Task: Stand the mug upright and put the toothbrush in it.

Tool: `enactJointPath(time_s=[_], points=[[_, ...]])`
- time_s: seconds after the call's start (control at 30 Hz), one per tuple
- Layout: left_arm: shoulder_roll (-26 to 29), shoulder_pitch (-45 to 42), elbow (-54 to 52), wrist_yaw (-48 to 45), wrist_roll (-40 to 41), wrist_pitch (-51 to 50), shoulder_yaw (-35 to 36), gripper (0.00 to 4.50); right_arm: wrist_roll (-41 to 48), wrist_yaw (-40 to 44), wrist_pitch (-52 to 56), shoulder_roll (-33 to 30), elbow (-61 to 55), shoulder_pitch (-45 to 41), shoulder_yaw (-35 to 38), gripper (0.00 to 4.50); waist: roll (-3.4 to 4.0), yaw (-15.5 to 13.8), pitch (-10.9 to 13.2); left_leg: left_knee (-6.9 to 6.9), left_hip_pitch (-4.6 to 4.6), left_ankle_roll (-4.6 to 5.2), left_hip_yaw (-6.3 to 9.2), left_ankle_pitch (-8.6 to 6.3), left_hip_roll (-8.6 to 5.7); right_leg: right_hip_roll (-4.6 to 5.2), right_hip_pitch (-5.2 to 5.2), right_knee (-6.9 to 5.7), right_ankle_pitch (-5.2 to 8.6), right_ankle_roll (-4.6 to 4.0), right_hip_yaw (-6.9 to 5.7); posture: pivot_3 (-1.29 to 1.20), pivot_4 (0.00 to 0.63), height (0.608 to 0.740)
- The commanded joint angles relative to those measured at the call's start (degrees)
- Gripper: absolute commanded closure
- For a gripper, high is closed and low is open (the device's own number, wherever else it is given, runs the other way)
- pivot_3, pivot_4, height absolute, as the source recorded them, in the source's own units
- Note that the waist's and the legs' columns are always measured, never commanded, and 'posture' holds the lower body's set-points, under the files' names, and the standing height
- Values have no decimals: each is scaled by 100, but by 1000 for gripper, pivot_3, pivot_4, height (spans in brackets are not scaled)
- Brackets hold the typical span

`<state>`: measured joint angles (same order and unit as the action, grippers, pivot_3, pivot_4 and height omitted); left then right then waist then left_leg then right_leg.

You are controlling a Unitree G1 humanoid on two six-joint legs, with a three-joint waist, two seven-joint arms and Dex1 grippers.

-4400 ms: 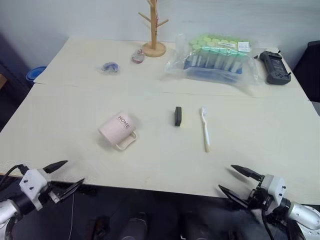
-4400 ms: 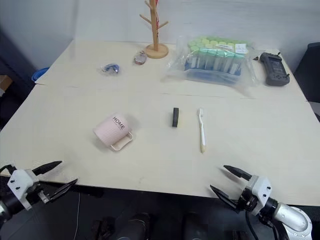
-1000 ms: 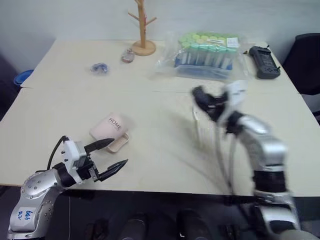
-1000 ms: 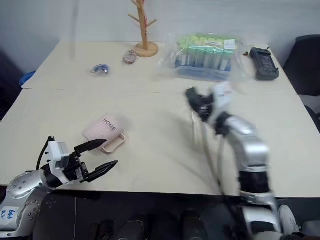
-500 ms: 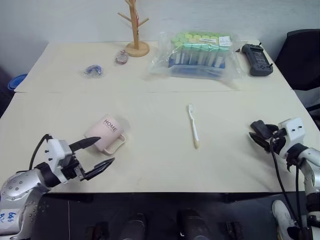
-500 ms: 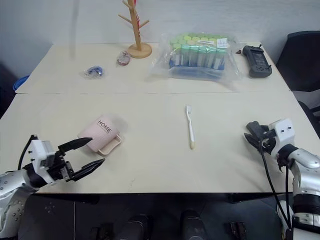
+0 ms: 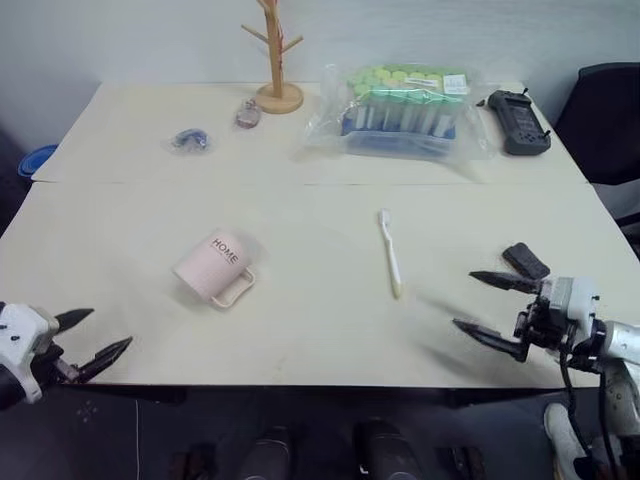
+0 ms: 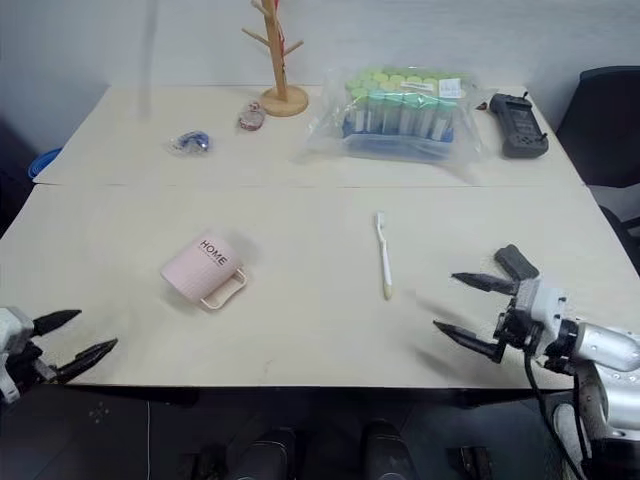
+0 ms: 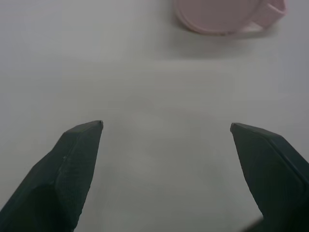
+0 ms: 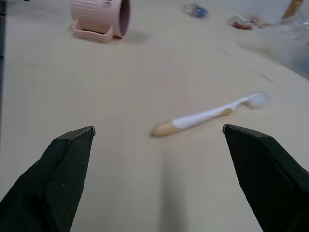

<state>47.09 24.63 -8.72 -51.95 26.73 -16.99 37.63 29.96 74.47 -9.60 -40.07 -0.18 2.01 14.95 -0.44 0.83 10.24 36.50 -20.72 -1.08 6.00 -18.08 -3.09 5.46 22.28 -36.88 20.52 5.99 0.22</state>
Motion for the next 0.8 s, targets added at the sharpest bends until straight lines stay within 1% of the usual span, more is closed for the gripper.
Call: enactJointPath(time_s=[0.03, 0.13, 0.2, 0.27, 0.37, 0.43, 0.53, 0.63, 0.73, 0.8], points=[[48, 29, -1031, 290, 273, -758, -71, 0, -211, -37, -631, 200, -121, 196, -21, 68, 0, -54, 0, 0, 0, 0, -4, 0, -1, 1, 1, 0, 0, 0, 4, 0, 150, 740], [-152, -373, -2191, 974, 908, -1727, -481, 0, -263, -163, -747, 337, -135, 332, -83, 68, 3, -122, 1, 15, 2, 0, 0, 0, -1, 1, -8, -3, -6, 2, 1, 0, 150, 740], [-270, -745, -2779, 1413, 1144, -2136, -819, 0, -319, -219, -823, 381, -117, 383, -117, 68, 4, -170, 3, 30, 11, 0, 2, -2, -1, 0, -26, -2, -9, 5, 1, 0, 150, 740], [-354, -1189, -3085, 1928, 1141, -2562, -1179, 0, -324, -300, -801, 403, -144, 422, -129, 68, 5, -169, 2, 45, 29, -2, 3, -17, 3, -6, -48, -1, -9, 5, 1, 0, 150, 740], [-716, -2040, -3271, 2983, 974, -3300, -1874, 0, -333, -394, -753, 432, -201, 441, -187, 68, 16, -181, 2, 43, 48, -2, 2, -20, 3, -11, -68, 3, -9, 5, 1, 0, 150, 740], [-675, -2413, -3242, 3265, 686, -3631, -2419, 0, -346, -449, -733, 454, -244, 429, -251, 68, 14, -176, 3, 46, 49, -4, 1, -21, 6, -17, -69, 1, -9, 5, 2, 0, 150, 740], [-632, -2754, -3050, 3493, 364, -3856, -2880, 0, -332, -557, -693, 477, -304, 412, -316, 68, 14, -145, 4, 47, 50, -5, -3, -22, 7, -20, -68, 1, -8, 6, 5, 0, 150, 740], [-469, -3189, -2596, 3430, 83, -4066, -3393, 0, -333, -670, -632, 515, -415, 398, -389, 68, 14, -157, 4, 48, 49, -5, -3, -22, 8, -22, -67, 2, -8, 6, 4, 0, 150, 740], [-326, -3660, -2101, 3233, -48, -4261, -3719, 0, -314, -800, -561, 545, -511, 399, -413, 68, 13, -170, 4, 52, 49, -5, -3, -22, 7, -23, -68, 0, -8, 6, 5, 0, 150, 740], [-139, -4027, -1710, 2939, -127, -4316, -3963, 383, -305, -874, -525, 552, -559, 421, -427, 0, 12, -176, 5, 52, 48, -5, -2, -22, 7, -23, -67, 2, -8, 6, 5, 0, 150, 740]])
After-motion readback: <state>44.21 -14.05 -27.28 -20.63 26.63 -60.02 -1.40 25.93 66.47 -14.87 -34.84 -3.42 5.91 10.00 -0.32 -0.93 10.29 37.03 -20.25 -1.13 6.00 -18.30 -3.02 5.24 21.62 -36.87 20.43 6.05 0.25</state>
